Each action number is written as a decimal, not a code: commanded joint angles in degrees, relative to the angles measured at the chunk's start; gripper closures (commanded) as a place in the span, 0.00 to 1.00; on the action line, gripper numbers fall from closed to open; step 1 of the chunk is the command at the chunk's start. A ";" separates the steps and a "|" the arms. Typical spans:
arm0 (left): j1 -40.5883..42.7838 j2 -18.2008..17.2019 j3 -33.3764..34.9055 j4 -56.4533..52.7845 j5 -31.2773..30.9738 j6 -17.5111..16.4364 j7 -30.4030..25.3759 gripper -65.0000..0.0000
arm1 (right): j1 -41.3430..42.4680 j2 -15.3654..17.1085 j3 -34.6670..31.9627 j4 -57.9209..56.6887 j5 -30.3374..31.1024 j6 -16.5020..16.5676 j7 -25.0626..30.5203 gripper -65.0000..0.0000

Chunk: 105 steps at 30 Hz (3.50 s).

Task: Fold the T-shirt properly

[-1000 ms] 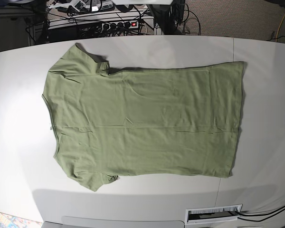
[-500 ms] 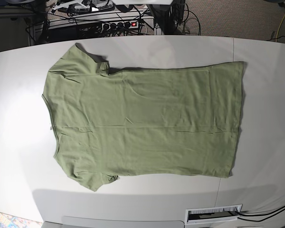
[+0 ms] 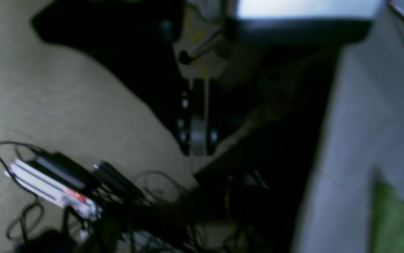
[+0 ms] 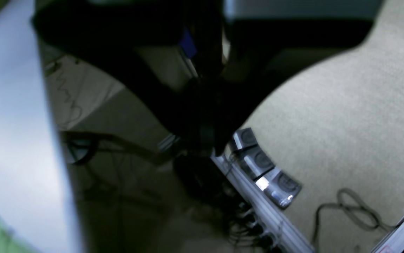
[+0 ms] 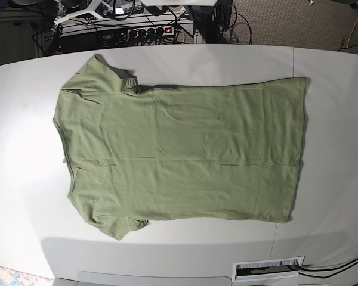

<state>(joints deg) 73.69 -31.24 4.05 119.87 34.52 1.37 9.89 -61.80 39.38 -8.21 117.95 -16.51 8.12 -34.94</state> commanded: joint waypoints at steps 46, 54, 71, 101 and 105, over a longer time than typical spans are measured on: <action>-27.45 -12.83 -0.07 -7.61 0.50 0.11 -2.97 0.64 | 4.07 0.15 6.08 14.49 -14.43 -0.61 -8.72 0.75; -33.40 -13.31 -0.04 -12.13 -2.64 -4.33 -5.14 0.64 | 4.07 0.15 6.08 14.49 -14.51 -0.61 -8.79 0.75; -37.55 -13.53 -0.04 -16.24 -4.85 -8.66 -9.73 0.65 | 4.81 0.15 6.08 14.49 -14.86 -0.61 -9.42 0.75; -41.42 -13.55 -0.04 -16.28 -9.27 -18.49 -6.99 1.00 | 4.81 0.17 6.08 14.43 -16.79 -0.13 -9.81 0.75; -40.00 -13.53 -0.04 -14.19 -9.31 -18.53 -6.95 1.00 | 5.01 0.33 6.08 14.40 -12.66 5.01 -7.21 0.66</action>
<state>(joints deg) 33.47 -43.97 4.29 104.88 25.43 -17.26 3.11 -56.62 39.05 -2.57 131.37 -28.38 13.89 -42.65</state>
